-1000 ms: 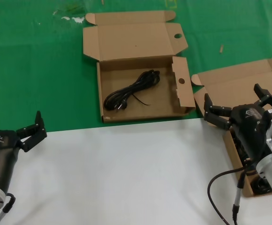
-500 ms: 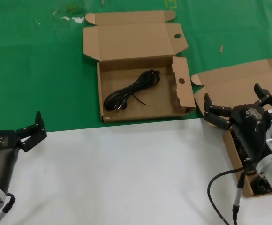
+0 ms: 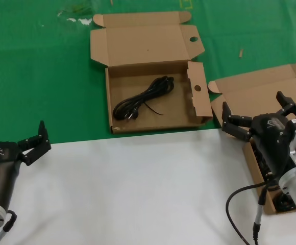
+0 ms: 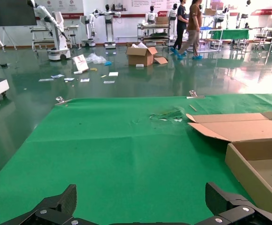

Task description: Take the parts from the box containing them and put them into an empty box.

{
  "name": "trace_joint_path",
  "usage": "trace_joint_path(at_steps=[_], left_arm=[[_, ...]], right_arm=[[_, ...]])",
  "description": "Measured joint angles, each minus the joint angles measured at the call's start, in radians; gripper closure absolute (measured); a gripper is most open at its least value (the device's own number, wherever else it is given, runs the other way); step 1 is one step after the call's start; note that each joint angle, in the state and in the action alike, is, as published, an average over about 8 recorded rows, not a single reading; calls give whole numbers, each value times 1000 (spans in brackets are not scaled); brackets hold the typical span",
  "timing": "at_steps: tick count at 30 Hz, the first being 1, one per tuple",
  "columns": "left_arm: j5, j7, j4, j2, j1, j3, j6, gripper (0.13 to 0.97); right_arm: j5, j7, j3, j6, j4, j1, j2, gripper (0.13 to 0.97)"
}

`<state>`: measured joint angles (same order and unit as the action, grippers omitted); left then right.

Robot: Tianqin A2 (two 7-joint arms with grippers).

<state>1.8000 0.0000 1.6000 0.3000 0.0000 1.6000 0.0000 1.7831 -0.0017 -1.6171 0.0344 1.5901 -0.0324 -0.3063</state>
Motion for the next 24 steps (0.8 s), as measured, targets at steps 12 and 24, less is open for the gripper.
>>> trace_joint_path(at_steps=[12, 24], left_arm=[[0, 0, 0, 0, 0, 0, 0, 132], [0, 0, 0, 0, 0, 0, 0, 132]], right_arm=[[0, 0, 0, 0, 0, 0, 0, 129], [0, 0, 0, 0, 0, 0, 0, 129]])
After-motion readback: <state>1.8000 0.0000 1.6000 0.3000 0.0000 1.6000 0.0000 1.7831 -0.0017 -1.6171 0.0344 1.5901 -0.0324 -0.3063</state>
